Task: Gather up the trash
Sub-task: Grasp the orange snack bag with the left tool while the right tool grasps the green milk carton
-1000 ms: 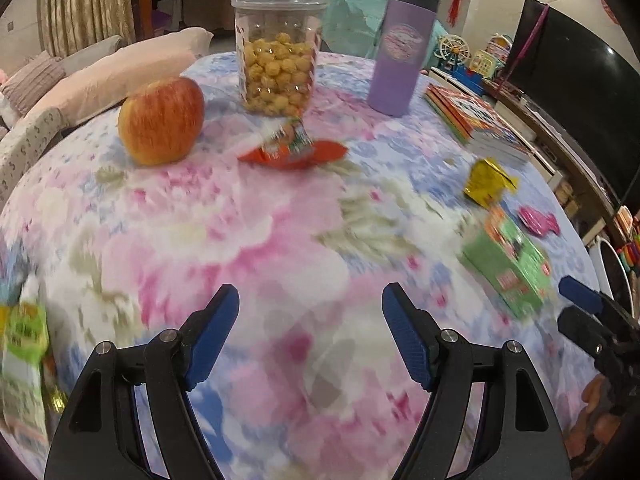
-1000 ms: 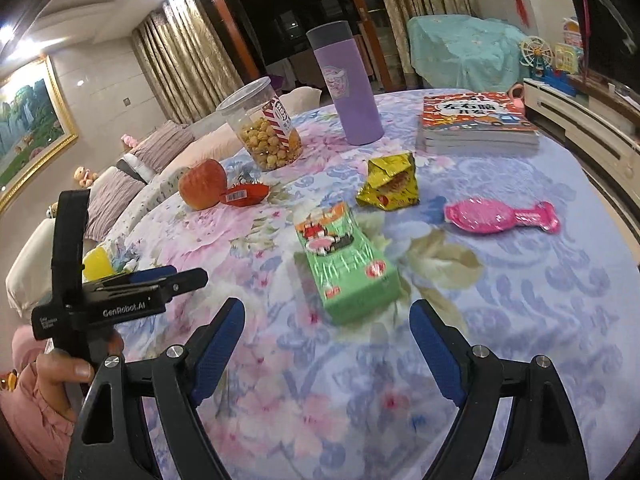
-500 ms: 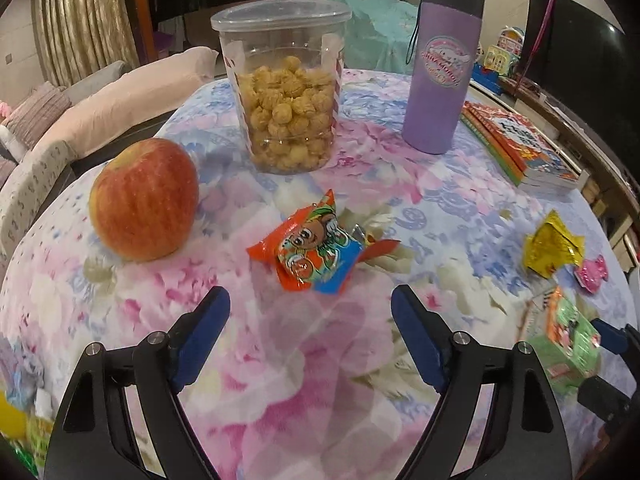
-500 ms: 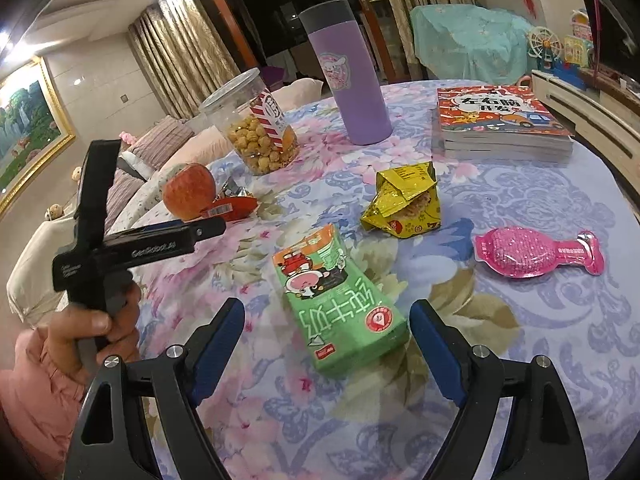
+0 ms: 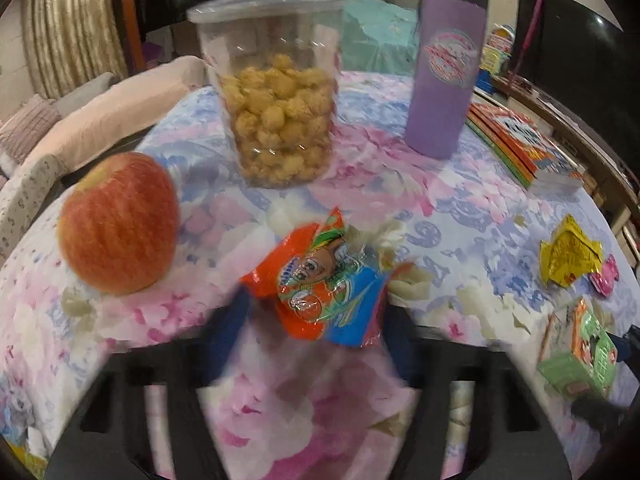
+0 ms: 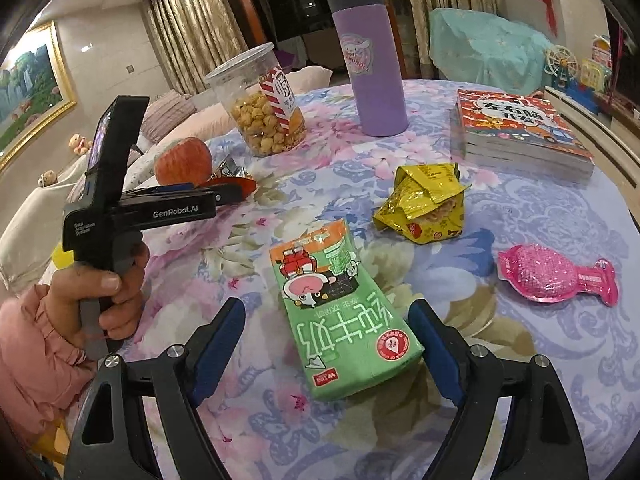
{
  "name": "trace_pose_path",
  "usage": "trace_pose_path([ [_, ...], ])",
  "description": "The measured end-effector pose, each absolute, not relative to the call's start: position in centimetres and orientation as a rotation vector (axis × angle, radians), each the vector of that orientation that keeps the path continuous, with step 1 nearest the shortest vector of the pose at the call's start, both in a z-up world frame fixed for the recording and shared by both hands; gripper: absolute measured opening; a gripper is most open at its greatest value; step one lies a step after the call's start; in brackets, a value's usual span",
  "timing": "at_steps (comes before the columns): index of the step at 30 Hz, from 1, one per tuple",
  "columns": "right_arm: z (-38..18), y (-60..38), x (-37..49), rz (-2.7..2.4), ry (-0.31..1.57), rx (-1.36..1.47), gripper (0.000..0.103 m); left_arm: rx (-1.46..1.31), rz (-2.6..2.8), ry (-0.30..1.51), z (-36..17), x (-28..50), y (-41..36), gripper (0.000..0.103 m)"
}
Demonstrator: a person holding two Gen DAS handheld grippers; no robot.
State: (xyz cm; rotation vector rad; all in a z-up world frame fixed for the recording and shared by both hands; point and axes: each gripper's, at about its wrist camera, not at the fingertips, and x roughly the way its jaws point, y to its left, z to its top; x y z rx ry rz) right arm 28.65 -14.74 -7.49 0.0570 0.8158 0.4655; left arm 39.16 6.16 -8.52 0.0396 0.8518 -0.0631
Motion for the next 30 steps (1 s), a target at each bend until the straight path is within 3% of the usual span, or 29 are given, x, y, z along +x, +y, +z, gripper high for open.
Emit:
trace_pose_path([
  [2, -7.6, -15.0, 28.7, 0.451, 0.825, 0.078, 0.059, 0.045, -0.073, 0.855, -8.6, 39.1, 6.0, 0.031],
  [3, -7.7, -15.1, 28.8, 0.449, 0.831, 0.089, 0.057, 0.043, -0.079, 0.853, -8.4, 39.0, 5.9, 0.028],
  [21, -6.6, -19.5, 22.0, 0.398, 0.788, 0.178, 0.054, -0.071, -0.241, 0.851, -5.7, 26.3, 0.8, 0.025],
  [30, -7.2, -20.3, 20.9, 0.388, 0.873, 0.133, 0.056, -0.088, -0.269, 0.894, -6.7, 21.6, -1.1, 0.025],
])
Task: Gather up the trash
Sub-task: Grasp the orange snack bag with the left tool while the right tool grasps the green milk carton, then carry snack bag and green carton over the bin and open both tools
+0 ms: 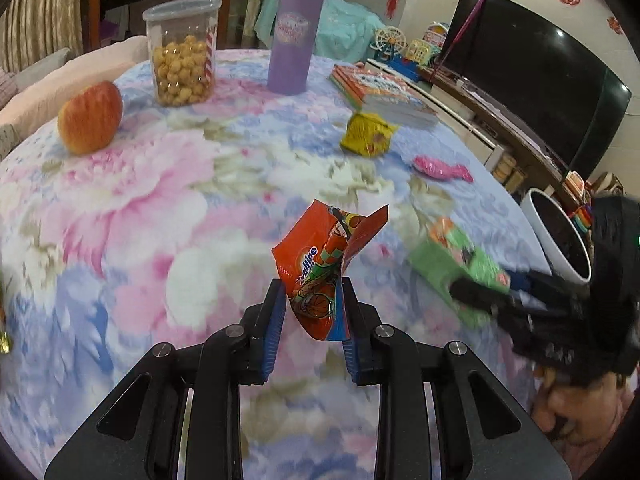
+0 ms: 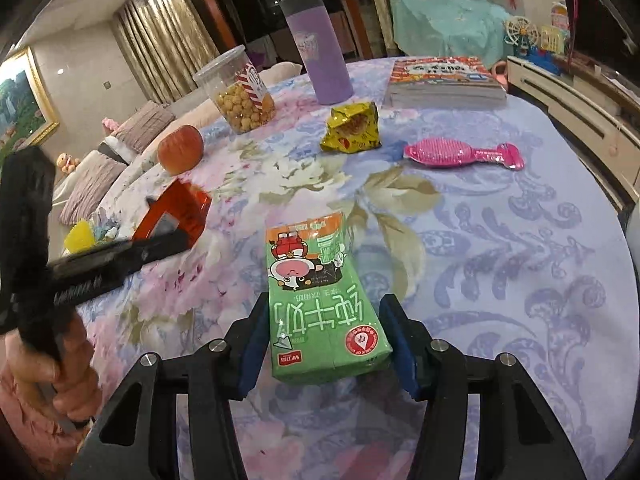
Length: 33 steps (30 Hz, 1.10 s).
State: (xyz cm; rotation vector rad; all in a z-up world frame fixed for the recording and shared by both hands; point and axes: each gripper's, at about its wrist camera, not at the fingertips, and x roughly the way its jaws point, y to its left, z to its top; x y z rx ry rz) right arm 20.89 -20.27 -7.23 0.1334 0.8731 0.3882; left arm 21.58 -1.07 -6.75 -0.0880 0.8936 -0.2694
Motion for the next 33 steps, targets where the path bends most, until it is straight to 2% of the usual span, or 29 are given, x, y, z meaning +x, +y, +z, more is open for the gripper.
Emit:
trace_pose_path([
  [4, -7.5, -19.4, 21.5, 0.386, 0.876, 0.086, 0.056, -0.096, -0.257, 0.909, -7.1, 20.3, -0.9, 0.025],
  [7, -8.0, -18.9, 21.2, 0.372, 0.875, 0.042, 0.052, -0.088, -0.259, 0.910, -7.1, 19.7, -1.1, 0.025],
  [12, -7.3, -20.0, 19.2, 0.388, 0.838, 0.089, 0.050, -0.071, -0.291, 0.911, -6.9, 19.3, -2.9, 0.025],
  [33, -3.8, -32.5, 12.5, 0.217, 0.715, 0.303, 0.050, 0.043, -0.517, 0.903, -5.4, 17.3, -15.5, 0.025],
])
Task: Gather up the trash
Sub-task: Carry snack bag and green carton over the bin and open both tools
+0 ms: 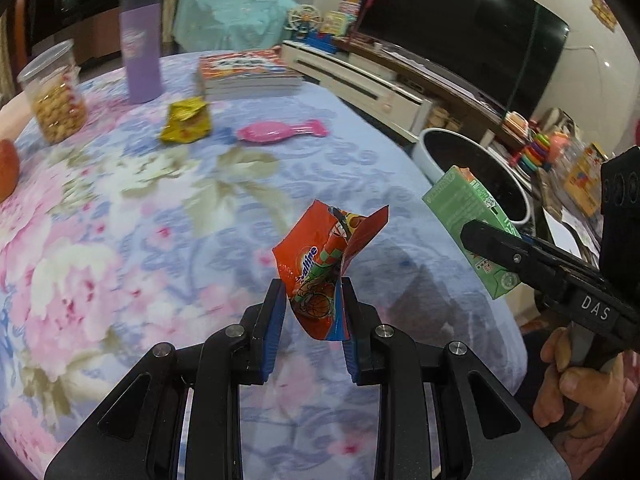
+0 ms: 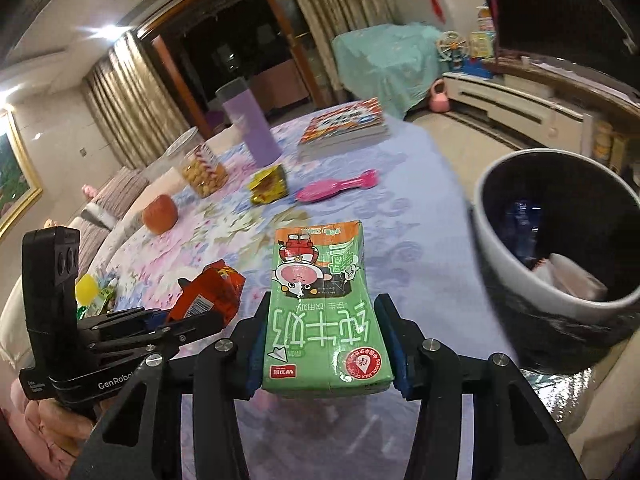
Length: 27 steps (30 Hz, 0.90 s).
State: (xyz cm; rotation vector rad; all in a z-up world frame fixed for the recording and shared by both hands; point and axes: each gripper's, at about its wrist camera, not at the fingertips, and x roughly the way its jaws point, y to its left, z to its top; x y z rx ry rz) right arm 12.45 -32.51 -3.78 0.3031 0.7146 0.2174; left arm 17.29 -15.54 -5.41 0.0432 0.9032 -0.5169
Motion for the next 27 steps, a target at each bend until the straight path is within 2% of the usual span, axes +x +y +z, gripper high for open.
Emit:
trace_pose_path([
  [27, -2.1, -44.4, 9.8, 0.021, 0.631, 0.372, 0.050, 0.169, -0.663, 0.863, -3.3, 17.0, -27.8, 0.025],
])
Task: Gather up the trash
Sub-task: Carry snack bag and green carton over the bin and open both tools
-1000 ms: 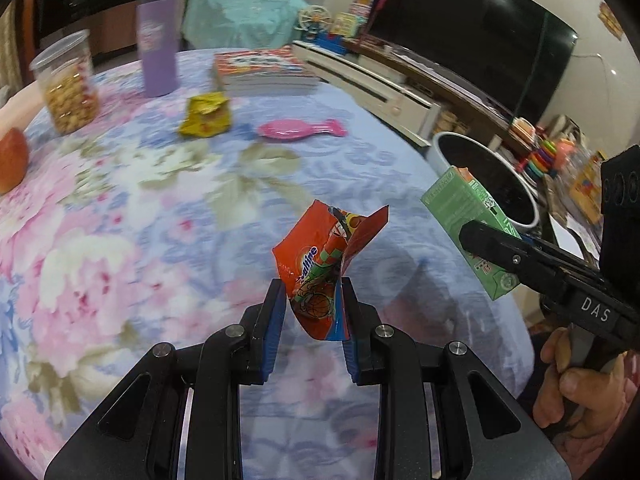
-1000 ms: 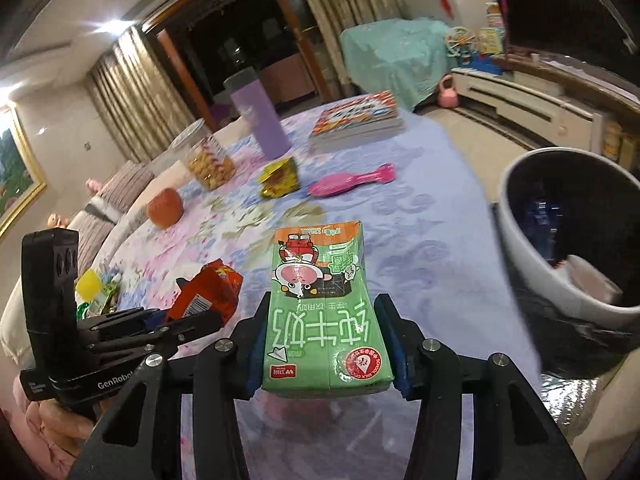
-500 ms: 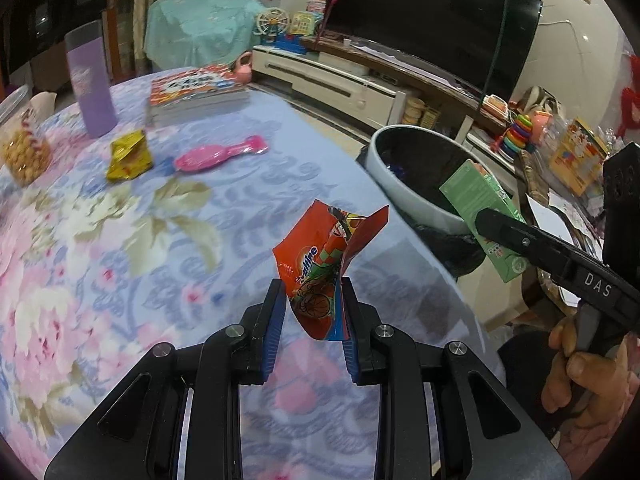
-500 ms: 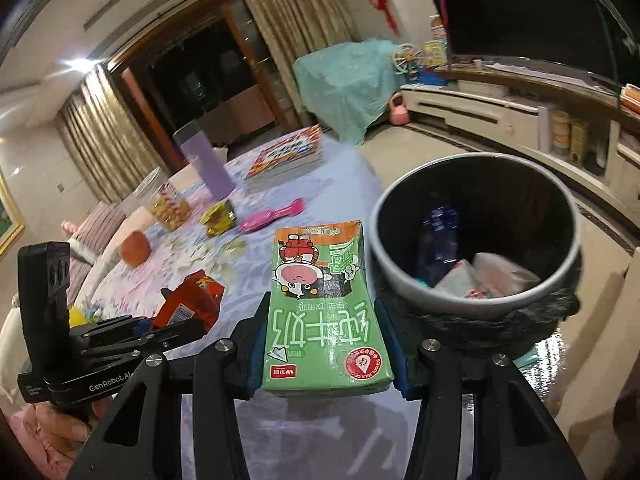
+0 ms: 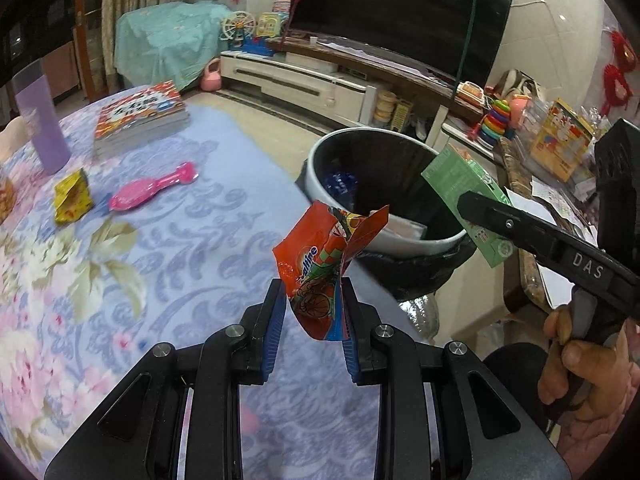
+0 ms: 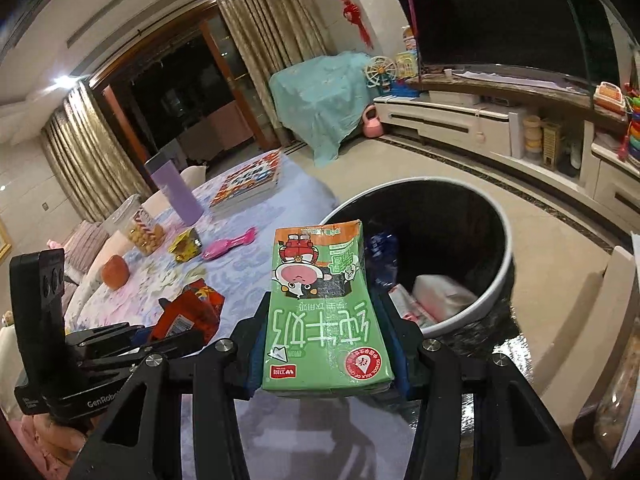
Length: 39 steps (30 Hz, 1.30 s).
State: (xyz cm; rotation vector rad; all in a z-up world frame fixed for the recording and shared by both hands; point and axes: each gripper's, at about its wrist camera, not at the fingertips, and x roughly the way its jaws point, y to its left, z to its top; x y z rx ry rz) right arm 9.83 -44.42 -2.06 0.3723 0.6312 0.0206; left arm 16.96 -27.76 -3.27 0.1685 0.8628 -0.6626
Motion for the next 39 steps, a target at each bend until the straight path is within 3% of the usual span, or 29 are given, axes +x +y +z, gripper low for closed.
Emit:
trace_pose_path([
  [39, -2.0, -51.2, 14.0, -0.047, 0.675, 0.400, 0.050, 0.260, -0.716, 0.877, -3.0, 21.5, -37.4, 0.027],
])
